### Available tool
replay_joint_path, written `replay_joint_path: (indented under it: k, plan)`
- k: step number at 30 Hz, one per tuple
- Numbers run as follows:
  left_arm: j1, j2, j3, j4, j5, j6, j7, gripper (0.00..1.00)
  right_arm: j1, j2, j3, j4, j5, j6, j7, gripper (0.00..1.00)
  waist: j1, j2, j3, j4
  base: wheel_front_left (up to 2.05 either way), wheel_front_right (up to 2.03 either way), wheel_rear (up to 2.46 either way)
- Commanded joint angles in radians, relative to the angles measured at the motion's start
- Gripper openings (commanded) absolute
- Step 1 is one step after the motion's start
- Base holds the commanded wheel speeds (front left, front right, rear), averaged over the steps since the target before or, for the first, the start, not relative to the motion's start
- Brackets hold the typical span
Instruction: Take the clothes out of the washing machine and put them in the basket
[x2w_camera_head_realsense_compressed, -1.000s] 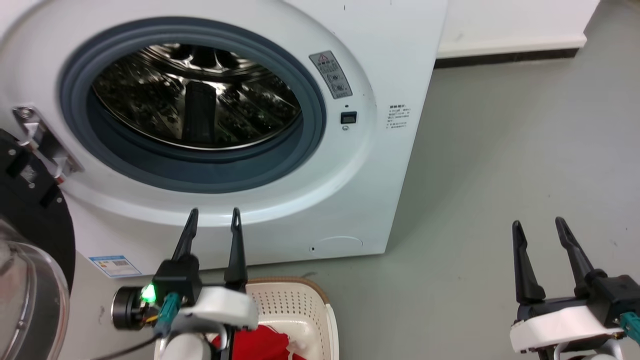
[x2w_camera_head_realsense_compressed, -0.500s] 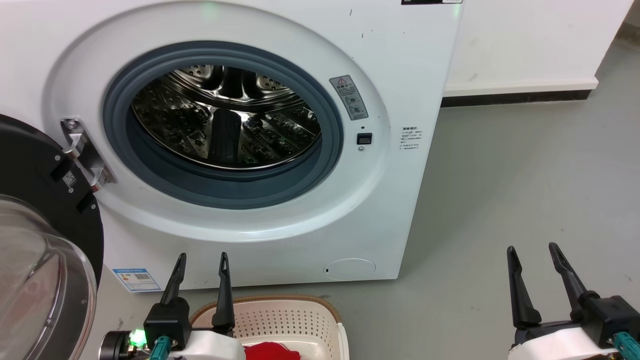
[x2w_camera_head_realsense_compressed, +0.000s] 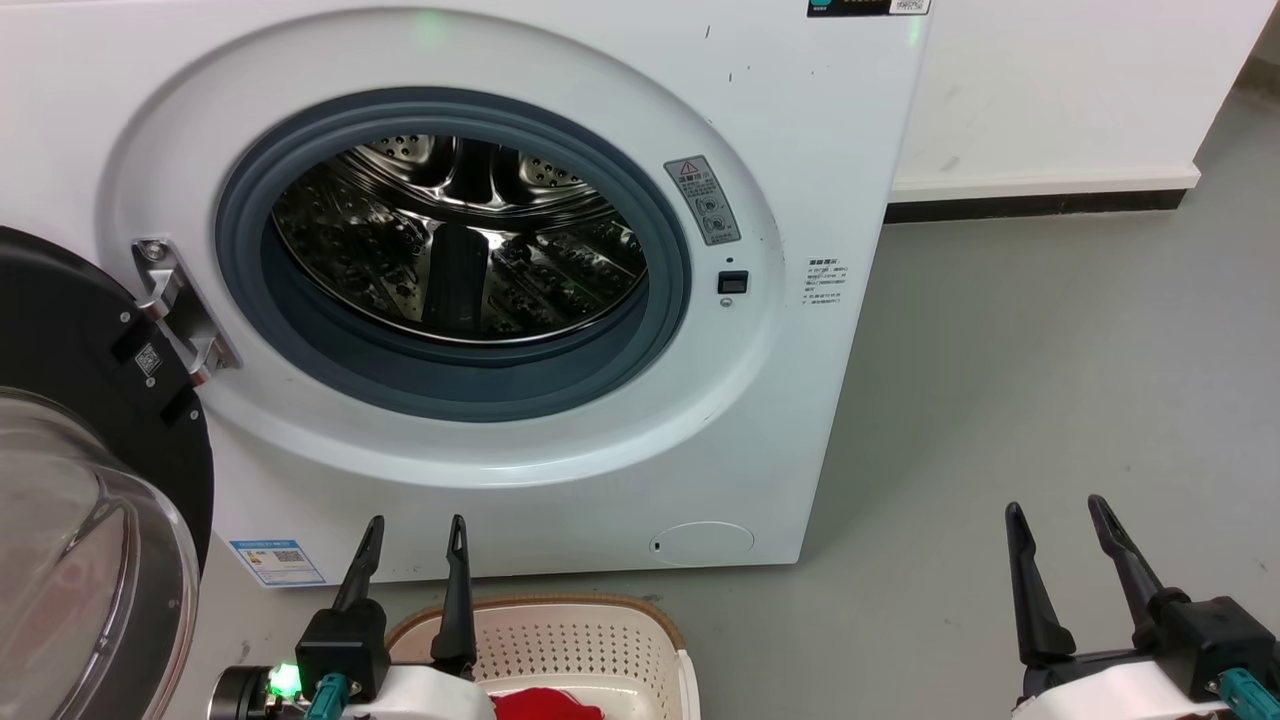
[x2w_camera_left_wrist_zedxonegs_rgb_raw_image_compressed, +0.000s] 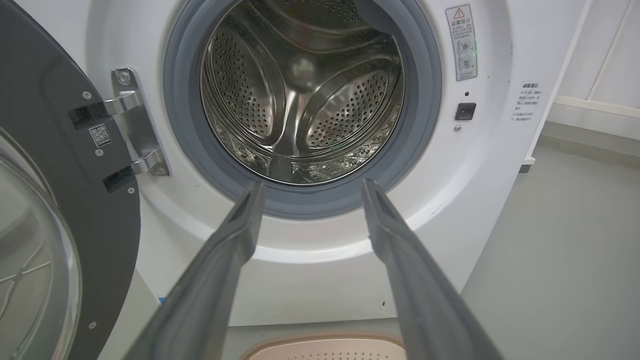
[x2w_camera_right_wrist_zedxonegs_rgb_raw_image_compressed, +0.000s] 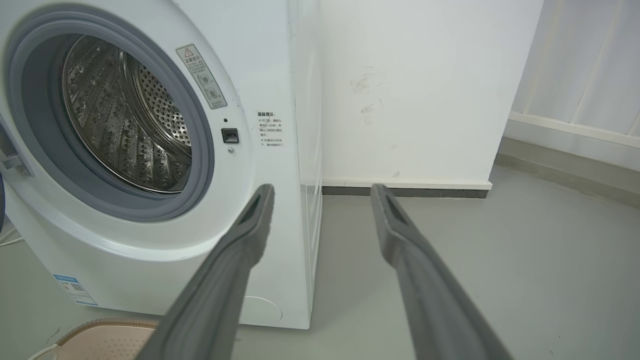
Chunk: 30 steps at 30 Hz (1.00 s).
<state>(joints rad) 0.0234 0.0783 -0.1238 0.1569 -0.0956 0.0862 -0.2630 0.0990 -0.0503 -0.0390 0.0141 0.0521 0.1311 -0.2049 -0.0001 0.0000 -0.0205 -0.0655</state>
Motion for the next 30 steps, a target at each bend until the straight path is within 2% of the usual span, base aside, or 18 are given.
replay_joint_path:
  k: [1,2,5,17,30]
  plan:
    - [-0.007,-0.003,0.000,0.004,-0.004,-0.004,-0.002,1.00,0.010,0.000,0.001,0.002,0.006,-0.001,0.000,1.00,0.0001,0.0000,0.001,-0.001,0.00,0.00,0.00]
    - [0.000,-0.001,0.000,0.003,-0.006,-0.005,0.000,0.00,0.001,0.000,0.000,0.001,0.002,0.000,0.000,0.00,0.0001,0.0000,0.001,-0.001,0.00,0.00,0.00]
    - [0.006,-0.001,0.004,0.026,-0.021,-0.007,0.006,0.00,0.008,0.000,0.004,0.022,0.016,0.000,0.000,0.00,0.0001,0.0000,0.001,0.000,0.00,0.00,0.00]
    - [-0.019,-0.006,0.044,0.037,-0.266,-0.041,0.068,0.00,-0.030,-0.014,0.007,0.054,0.287,0.000,0.039,0.00,0.0001,0.0000,0.003,0.006,0.00,0.00,0.00]
    - [-0.040,-0.009,0.078,0.043,-0.492,-0.073,0.123,0.00,-0.064,-0.024,0.008,0.086,0.530,0.000,0.077,0.00,0.0001,0.0000,0.006,0.013,0.00,0.00,0.00]
